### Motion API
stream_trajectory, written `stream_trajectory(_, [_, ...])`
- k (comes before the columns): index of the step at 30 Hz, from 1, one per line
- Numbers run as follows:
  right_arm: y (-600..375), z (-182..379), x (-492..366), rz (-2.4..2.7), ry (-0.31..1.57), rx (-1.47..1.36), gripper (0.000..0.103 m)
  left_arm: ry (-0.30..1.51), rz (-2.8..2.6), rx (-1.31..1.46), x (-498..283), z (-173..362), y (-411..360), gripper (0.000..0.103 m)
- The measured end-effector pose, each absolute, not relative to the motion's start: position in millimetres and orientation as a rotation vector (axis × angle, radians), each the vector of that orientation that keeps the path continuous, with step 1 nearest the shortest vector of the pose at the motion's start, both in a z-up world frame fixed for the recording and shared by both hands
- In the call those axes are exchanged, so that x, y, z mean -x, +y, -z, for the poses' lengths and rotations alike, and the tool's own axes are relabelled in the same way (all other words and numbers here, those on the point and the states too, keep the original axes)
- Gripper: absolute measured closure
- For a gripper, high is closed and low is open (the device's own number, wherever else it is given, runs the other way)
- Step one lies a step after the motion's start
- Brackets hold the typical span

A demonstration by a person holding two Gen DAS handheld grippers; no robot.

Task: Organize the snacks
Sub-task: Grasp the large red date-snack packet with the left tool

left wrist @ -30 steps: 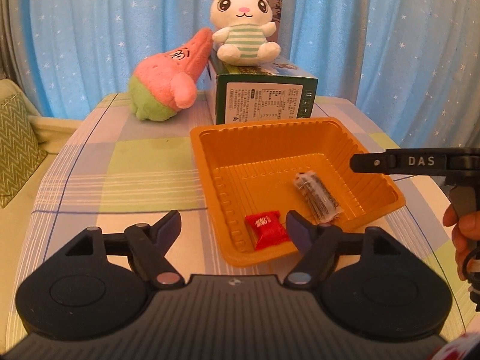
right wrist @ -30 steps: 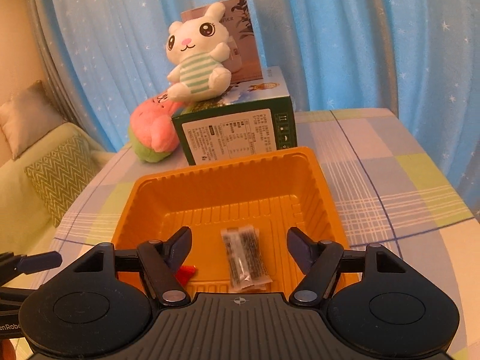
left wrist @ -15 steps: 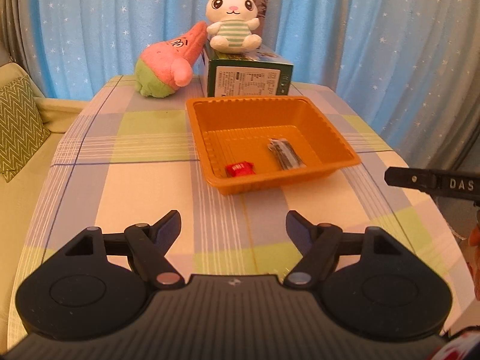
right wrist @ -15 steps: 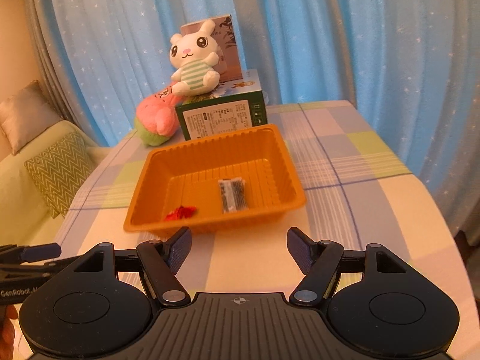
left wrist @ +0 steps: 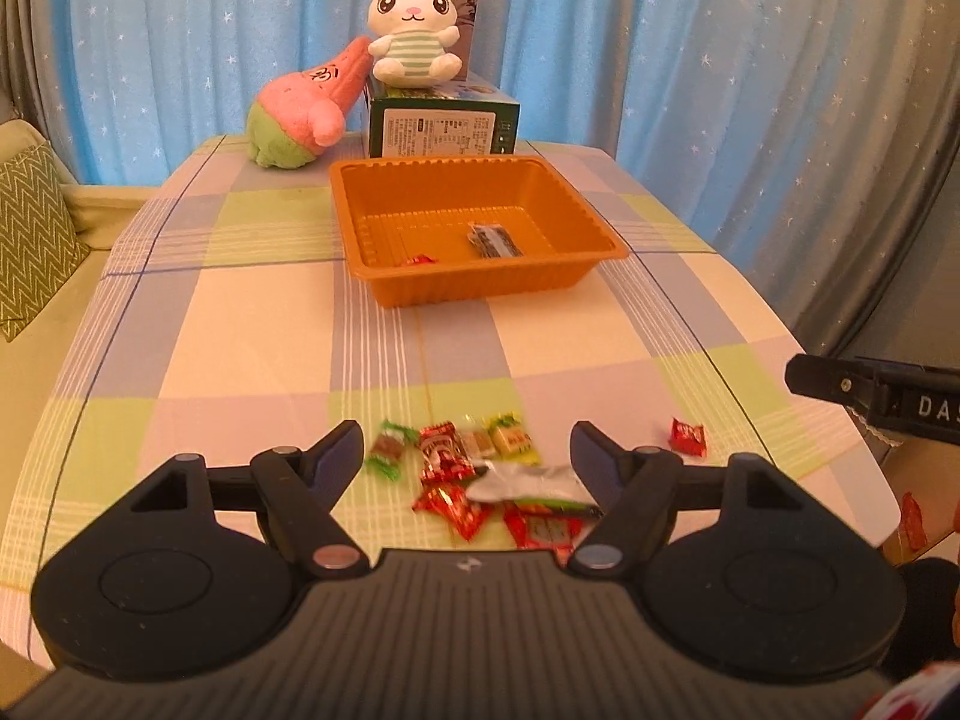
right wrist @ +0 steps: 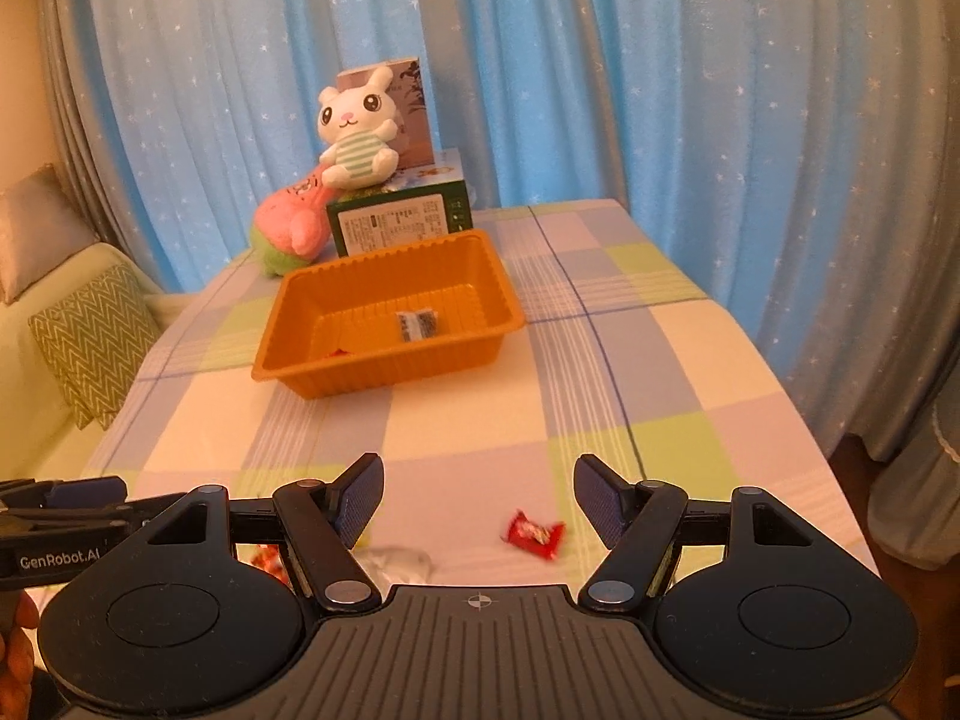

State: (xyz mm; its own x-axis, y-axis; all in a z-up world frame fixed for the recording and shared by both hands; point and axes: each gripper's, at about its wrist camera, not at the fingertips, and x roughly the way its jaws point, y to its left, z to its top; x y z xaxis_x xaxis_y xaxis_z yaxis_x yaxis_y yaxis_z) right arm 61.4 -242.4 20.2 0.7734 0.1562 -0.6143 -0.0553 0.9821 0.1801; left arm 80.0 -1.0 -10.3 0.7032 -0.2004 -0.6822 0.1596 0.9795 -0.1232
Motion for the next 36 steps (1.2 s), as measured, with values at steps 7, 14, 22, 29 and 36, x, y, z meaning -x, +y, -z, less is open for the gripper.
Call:
stream_trajectory(7, [-264, -1, -30, -0.091, 0.725, -0.158, 0.033, 0.801, 0.197, 0.039, -56, 28, -15, 0.036])
stream_trajectory(14, [-275, 4, -23, -0.083, 0.729, -0.176, 0.033, 0.821, 0.222, -0.013, -50, 41, -36, 0.042])
stream_trajectory(22, [-277, 18, -30, -0.082, 0.753, -0.185, 0.033, 0.847, 0.244, -0.039, -64, 65, -51, 0.056])
stream_trajectory(29, [-282, 31, -44, -0.077, 0.775, -0.204, 0.033, 0.861, 0.27, -0.05, -91, 79, -61, 0.066])
stream_trajectory(36, [-280, 41, -56, -0.085, 0.792, -0.216, 0.033, 0.926, 0.284, -0.065, -91, 103, -64, 0.071])
